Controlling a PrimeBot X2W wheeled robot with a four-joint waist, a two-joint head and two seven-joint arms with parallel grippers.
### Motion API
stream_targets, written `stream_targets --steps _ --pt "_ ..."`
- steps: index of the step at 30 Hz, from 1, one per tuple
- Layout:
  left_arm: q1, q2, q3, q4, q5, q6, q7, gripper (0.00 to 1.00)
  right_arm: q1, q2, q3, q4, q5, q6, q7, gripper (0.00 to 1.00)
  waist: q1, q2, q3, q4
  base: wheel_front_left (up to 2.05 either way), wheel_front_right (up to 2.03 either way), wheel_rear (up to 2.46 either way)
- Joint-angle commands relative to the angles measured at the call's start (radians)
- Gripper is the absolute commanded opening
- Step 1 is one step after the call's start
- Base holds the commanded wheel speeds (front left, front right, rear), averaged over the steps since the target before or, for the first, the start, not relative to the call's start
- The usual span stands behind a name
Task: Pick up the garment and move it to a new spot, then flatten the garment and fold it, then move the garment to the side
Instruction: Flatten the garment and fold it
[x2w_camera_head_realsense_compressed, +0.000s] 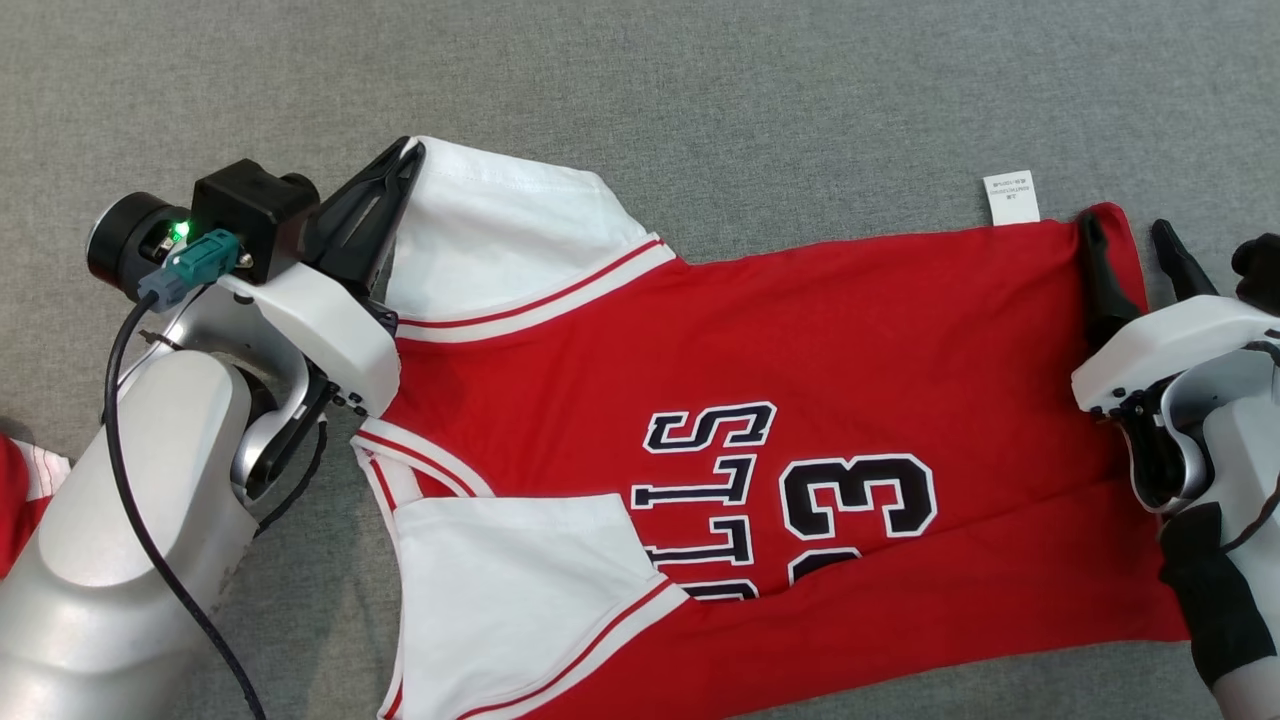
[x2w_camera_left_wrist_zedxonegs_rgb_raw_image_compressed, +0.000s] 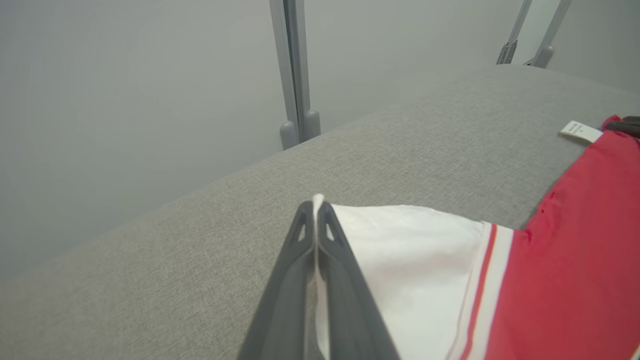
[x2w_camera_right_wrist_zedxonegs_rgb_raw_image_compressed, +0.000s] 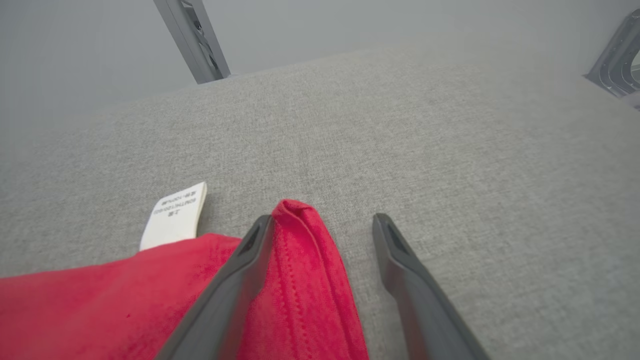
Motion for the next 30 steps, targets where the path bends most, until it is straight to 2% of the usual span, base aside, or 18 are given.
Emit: stream_targets --steps 1,13,14,15,16,30 --pt "0.006 0.010 0.001 -0.005 -0.003 0.005 0.002 0.00 -0.014 -0.013 0.014 0.009 0.012 0.000 -0.002 1.00 0.0000 0.0000 0.002 -0.001 0.00 0.00 0.00" --pt "0.002 0.012 -0.010 -0.021 -0.011 0.010 0.007 0.00 -0.085 -0.062 0.131 0.077 0.067 0.000 -0.017 1.00 0.0000 0.0000 0.013 0.011 0.00 0.00 0.00" --pt "0.000 0.011 -0.011 -0.021 -0.010 0.010 0.006 0.00 -0.088 -0.066 0.140 0.083 0.072 0.000 -0.015 0.85 0.0000 0.0000 0.013 0.013 0.00 0.00 0.00" --pt "-0.002 0.010 -0.012 -0.019 -0.011 0.010 0.005 0.00 -0.091 -0.070 0.147 0.088 0.078 0.000 -0.013 0.35 0.0000 0.0000 0.013 0.014 0.00 0.00 0.00" --pt "-0.004 0.009 -0.013 -0.018 -0.011 0.009 0.004 0.00 -0.095 -0.074 0.153 0.092 0.082 0.000 -0.014 0.00 0.0000 0.0000 0.012 0.016 0.00 0.00 0.00" --pt "0.010 0.002 -0.007 -0.005 -0.032 0.025 -0.038 0.00 -0.093 -0.104 0.224 0.097 0.140 0.000 -0.073 0.00 0.0000 0.0000 -0.034 0.008 0.00 0.00 0.00"
